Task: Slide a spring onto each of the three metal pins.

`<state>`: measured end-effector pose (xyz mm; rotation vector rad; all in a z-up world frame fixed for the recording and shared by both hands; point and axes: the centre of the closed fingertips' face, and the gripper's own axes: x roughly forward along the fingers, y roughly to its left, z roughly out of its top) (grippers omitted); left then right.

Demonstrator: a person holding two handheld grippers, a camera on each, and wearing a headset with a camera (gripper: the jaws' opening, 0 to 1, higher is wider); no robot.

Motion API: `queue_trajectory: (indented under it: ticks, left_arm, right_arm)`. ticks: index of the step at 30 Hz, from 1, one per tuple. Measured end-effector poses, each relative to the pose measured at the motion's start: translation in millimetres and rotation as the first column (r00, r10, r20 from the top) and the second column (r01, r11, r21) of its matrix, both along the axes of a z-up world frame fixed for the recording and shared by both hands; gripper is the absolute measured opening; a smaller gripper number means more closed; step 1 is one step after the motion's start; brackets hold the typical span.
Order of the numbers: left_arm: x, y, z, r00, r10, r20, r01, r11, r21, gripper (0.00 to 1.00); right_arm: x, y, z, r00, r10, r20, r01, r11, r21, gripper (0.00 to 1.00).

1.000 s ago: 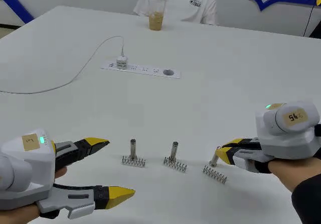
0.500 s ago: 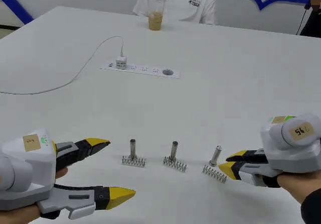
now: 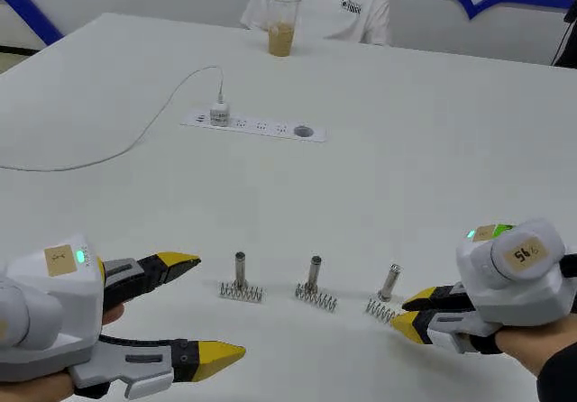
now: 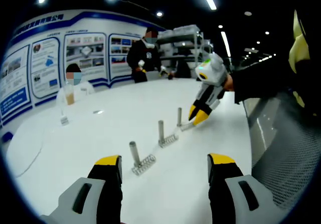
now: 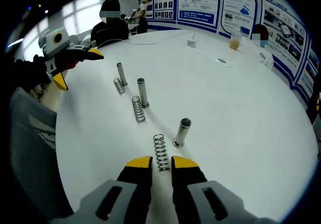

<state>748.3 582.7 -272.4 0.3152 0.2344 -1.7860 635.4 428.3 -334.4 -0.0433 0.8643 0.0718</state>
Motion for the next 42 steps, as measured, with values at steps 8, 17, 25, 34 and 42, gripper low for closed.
queue_trajectory:
  ticks: [8, 17, 25, 34, 42]
  left_arm:
    - [-2.8, -1.2, -1.3, 1.0, -0.008, -0.002, 0.008, 1.0, 0.003, 0.7]
    - [-5.1, -0.8, -3.6, 1.0, -0.011, -0.007, 0.011, 1.0, 0.008, 0.7]
    - [-9.4, -1.9, -6.4, 1.0, -0.024, -0.011, 0.024, 1.0, 0.011, 0.69]
    - [-15.1, -3.0, -9.3, 0.999, -0.04, -0.014, 0.04, 0.999, 0.016, 0.68]
    - [-27.1, -8.3, -14.5, 0.997, -0.08, -0.014, 0.081, 0.996, 0.027, 0.67]
  right_arm:
    - [-0.4, -0.4, -7.7, 0.999, 0.026, -0.033, -0.026, 1.0, -0.016, 0.16]
    - [-1.6, -0.6, -13.0, 0.997, 0.041, -0.058, -0.042, 0.999, -0.023, 0.14]
    - [-2.5, 0.4, -14.9, 0.997, 0.037, -0.062, -0.038, 0.999, -0.013, 0.13]
    - [-3.5, 2.1, -12.6, 0.998, 0.032, -0.057, -0.032, 0.999, -0.002, 0.12]
    - [-3.4, 9.9, -4.9, 0.998, 0.054, -0.04, -0.054, 0.999, 0.003, 0.11]
